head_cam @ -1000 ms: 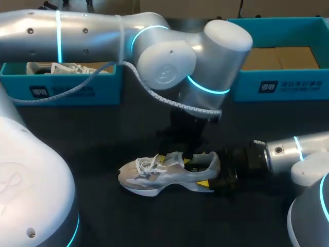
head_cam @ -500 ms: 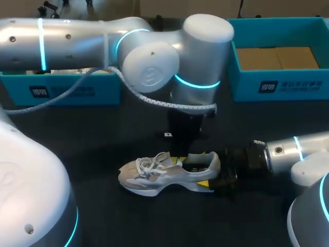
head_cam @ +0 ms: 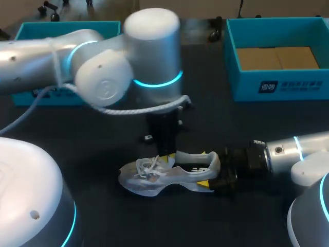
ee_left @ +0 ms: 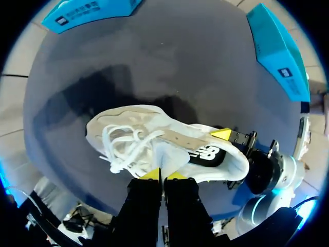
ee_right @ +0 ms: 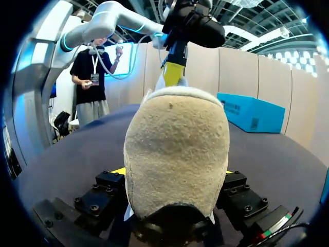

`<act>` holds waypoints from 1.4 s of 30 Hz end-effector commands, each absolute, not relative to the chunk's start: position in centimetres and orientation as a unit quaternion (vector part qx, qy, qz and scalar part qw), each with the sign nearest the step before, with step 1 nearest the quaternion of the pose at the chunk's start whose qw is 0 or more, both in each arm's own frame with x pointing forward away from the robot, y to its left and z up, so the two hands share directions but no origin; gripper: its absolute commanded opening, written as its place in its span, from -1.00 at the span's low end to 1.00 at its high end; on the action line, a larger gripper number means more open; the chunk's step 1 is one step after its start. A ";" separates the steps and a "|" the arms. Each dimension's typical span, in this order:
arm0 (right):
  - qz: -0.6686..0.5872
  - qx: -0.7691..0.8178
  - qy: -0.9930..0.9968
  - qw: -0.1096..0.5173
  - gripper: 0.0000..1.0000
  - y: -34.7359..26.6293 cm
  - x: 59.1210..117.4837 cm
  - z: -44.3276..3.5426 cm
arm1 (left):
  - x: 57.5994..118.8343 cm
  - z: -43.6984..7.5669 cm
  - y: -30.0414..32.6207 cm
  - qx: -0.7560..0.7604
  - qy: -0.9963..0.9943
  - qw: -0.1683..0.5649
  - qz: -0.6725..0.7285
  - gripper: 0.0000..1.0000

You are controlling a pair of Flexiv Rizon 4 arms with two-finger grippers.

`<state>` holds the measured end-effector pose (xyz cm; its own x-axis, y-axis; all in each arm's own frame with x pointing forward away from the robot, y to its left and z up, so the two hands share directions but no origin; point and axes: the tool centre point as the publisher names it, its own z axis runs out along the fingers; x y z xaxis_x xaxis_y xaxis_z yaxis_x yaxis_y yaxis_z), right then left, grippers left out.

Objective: Take the shoe out of the shoebox, open the shoe tongue, remove and reinsert the insole, then place the shoe into the shoebox

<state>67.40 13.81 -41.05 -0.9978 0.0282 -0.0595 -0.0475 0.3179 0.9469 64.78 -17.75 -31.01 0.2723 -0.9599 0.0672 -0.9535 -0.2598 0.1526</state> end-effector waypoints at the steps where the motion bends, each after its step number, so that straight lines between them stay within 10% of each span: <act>1: 0.582 -0.006 0.812 0.032 -1.00 14.0 67.5 -41.4 | 63.6 -30.4 -14.6 0.890 -0.417 0.162 0.086 -1.00; 36: 0.582 -0.006 0.812 0.032 -1.00 14.0 67.5 -41.4 | 64.8 -35.1 -8.6 0.871 -0.455 0.163 0.088 -1.00; 42: 0.582 -0.006 0.812 0.032 -1.00 14.0 67.5 -41.4 | 64.7 -34.9 -8.4 0.870 -0.459 0.163 0.079 -0.24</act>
